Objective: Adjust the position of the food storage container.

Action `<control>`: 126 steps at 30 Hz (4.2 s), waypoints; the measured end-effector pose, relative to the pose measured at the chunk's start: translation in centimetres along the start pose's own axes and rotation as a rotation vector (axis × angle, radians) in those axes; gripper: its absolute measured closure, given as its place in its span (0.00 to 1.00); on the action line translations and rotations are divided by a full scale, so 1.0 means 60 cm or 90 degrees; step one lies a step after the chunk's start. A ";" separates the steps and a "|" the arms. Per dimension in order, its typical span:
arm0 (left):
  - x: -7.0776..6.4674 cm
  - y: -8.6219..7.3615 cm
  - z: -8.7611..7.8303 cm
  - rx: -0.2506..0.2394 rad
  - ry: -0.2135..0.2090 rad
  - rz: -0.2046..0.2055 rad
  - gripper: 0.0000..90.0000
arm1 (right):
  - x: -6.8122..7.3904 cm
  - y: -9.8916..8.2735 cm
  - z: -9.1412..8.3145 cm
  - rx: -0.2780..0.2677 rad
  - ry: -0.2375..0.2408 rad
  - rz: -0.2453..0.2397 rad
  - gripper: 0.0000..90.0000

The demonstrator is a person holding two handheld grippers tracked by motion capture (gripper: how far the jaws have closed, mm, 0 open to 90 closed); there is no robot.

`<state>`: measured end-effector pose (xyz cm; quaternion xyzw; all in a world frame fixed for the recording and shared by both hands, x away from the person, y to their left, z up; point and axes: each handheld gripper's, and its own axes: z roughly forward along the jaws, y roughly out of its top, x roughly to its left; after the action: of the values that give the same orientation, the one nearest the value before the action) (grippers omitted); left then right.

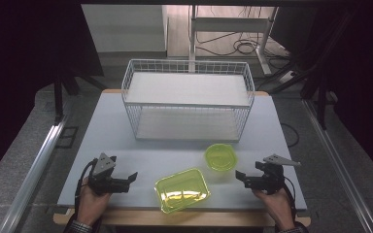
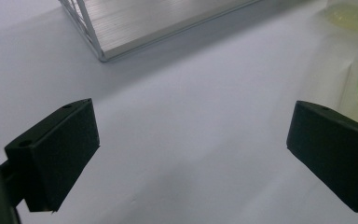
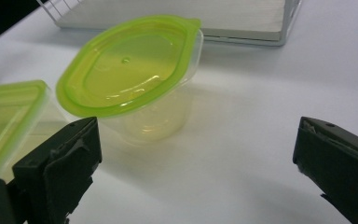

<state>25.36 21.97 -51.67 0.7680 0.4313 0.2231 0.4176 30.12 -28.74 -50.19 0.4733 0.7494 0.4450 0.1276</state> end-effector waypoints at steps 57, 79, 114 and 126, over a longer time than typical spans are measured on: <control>-0.012 -0.001 0.012 -0.004 0.010 0.058 0.01 | 0.090 0.097 0.043 0.067 0.075 -0.155 0.98; -0.014 0.000 0.008 -0.018 0.014 0.066 0.01 | 0.162 0.111 0.136 0.124 0.116 -0.231 0.99; -0.017 0.000 0.012 -0.005 0.008 0.068 0.01 | 0.044 0.109 0.097 0.102 -0.012 -0.149 0.99; -0.019 0.000 0.013 0.000 0.001 0.068 0.01 | -0.002 0.102 0.064 0.090 -0.059 -0.119 0.99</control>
<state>25.30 20.64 -52.07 0.7900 0.3898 0.2453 0.4047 36.15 -25.78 -47.59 0.4291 0.8132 0.3548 0.1693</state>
